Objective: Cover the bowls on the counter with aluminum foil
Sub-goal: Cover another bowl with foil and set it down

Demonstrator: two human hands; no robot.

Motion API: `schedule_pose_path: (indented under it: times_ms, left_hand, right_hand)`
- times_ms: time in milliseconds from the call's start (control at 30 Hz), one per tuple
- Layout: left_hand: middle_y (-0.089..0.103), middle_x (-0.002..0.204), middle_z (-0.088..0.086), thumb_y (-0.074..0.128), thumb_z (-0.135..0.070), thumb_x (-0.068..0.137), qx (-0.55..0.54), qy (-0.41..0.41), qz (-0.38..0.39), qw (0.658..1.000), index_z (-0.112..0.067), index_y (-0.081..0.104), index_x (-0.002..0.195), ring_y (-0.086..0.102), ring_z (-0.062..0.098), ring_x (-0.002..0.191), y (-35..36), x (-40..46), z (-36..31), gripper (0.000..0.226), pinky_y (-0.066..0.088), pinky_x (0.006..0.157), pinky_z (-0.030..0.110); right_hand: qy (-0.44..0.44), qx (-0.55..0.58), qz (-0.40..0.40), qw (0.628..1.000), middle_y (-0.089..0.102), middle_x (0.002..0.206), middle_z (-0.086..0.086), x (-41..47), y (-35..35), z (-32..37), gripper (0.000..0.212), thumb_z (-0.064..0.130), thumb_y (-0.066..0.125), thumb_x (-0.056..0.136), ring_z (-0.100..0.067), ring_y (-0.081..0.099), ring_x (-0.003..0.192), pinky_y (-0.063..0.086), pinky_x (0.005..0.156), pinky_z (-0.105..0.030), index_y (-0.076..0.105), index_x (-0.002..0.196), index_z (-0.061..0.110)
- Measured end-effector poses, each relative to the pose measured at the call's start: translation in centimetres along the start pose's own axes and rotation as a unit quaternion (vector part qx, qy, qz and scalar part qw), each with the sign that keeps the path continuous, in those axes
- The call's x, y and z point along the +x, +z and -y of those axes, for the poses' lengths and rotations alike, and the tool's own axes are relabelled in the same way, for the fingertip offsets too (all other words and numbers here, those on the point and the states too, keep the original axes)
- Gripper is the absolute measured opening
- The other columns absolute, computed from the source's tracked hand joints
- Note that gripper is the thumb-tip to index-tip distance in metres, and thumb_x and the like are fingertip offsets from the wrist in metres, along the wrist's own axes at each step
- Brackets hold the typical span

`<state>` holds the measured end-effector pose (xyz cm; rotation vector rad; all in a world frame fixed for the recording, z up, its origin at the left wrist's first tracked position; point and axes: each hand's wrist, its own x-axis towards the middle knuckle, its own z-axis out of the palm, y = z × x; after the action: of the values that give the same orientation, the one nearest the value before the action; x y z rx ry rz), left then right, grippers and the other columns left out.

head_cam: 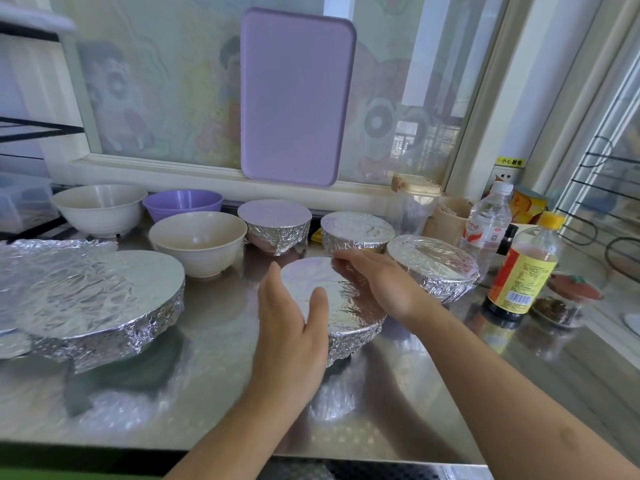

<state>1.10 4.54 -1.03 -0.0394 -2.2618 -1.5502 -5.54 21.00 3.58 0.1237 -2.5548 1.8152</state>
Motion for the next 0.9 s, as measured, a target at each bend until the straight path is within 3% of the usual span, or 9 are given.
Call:
schedule_pose_path:
  times_ms: [100,167,233,333,433,533,667,767,900]
  left_hand:
    - [0.017,0.169,-0.001,0.048,-0.038,0.107,-0.013,-0.02,-0.013,1.0,-0.012,0.013,0.165,0.017,0.004,0.151,0.7,0.0,0.2,0.073,0.006,0.1,-0.007]
    - [0.021,0.169,-0.001,0.048,-0.036,0.107,-0.031,-0.036,-0.024,0.999,-0.013,0.016,0.165,0.02,0.006,0.151,0.8,0.1,0.3,0.07,0.012,0.105,0.002]
    - [0.025,0.168,-0.003,0.047,-0.035,0.108,-0.043,-0.04,-0.03,0.998,-0.014,0.019,0.165,0.023,0.007,0.151,0.9,0.2,0.4,0.067,0.016,0.107,0.008]
    - [0.035,0.164,-0.006,0.044,-0.039,0.109,-0.084,-0.06,-0.034,0.994,-0.024,0.022,0.163,0.037,0.006,0.144,1.0,0.1,0.5,0.06,0.027,0.109,0.019]
    - [0.055,0.146,-0.005,0.038,-0.047,0.108,-0.15,-0.117,-0.048,0.981,-0.039,0.027,0.157,0.056,0.016,0.123,1.5,-0.1,0.1,0.051,0.039,0.1,0.035]
    - [0.053,0.142,-0.013,0.035,-0.047,0.109,-0.192,-0.158,-0.075,0.966,-0.046,0.033,0.152,0.052,0.015,0.118,2.0,-0.1,-0.3,0.043,0.036,0.1,0.036]
    - [0.06,0.136,-0.01,0.034,-0.052,0.106,-0.205,-0.198,-0.091,0.954,-0.059,0.039,0.137,0.057,0.025,0.12,2.1,0.0,-0.3,0.032,0.04,0.112,0.053]
    - [0.064,0.128,-0.008,0.034,-0.048,0.108,-0.229,-0.194,-0.1,0.949,-0.054,0.045,0.136,0.06,0.019,0.113,2.1,0.1,-0.6,0.03,0.044,0.105,0.048]
    - [0.059,0.104,-0.022,0.033,-0.044,0.112,-0.222,-0.168,-0.079,0.957,-0.046,0.046,0.136,0.056,-0.02,0.076,1.5,0.5,-0.7,0.028,0.04,0.075,0.02]
  right_hand:
    - [0.001,0.014,-0.005,1.0,0.076,0.122,0.008,0.2,0.0,-0.3,0.03,0.03,0.05,0.109,-0.001,0.071,0.108,0.051,0.095,-0.014,0.077,0.123,0.025]
    - [0.006,0.03,-0.013,0.999,0.076,0.117,0.008,0.0,-0.1,-0.4,0.03,0.029,0.051,0.108,0.004,0.071,0.098,0.051,0.084,-0.009,0.078,0.121,0.024]
    - [0.007,0.059,-0.019,0.998,0.078,0.109,0.004,0.0,0.0,-0.4,0.03,0.029,0.054,0.106,0.0,0.072,0.089,0.052,0.078,-0.013,0.078,0.12,0.017]
    - [0.063,0.161,-0.038,0.984,0.077,0.111,0.0,0.3,0.6,-0.9,0.041,0.036,0.069,0.097,-0.019,0.071,0.103,0.051,0.1,-0.03,0.075,0.128,0.01]
    - [0.072,0.235,-0.064,0.967,0.074,0.131,-0.002,0.5,1.1,-1.6,0.037,0.038,0.065,0.099,-0.023,0.069,0.124,0.045,0.119,-0.046,0.077,0.127,0.018]
    - [0.083,0.26,-0.079,0.959,0.079,0.12,-0.004,0.1,1.2,-1.6,0.04,0.042,0.051,0.108,-0.027,0.073,0.115,0.053,0.109,-0.047,0.077,0.125,0.016]
    - [0.088,0.273,-0.082,0.954,0.08,0.114,-0.01,-0.3,1.3,-1.2,0.043,0.043,0.047,0.11,-0.03,0.077,0.104,0.06,0.088,-0.039,0.075,0.124,0.013]
    - [0.086,0.275,-0.081,0.954,0.08,0.113,-0.012,-0.3,1.3,-1.3,0.043,0.044,0.048,0.11,-0.031,0.077,0.105,0.06,0.087,-0.039,0.076,0.122,0.013]
    - [0.087,0.292,-0.078,0.949,0.08,0.104,-0.01,-0.3,1.2,-1.6,0.037,0.04,0.055,0.106,-0.026,0.078,0.087,0.059,0.081,-0.034,0.08,0.11,0.012]
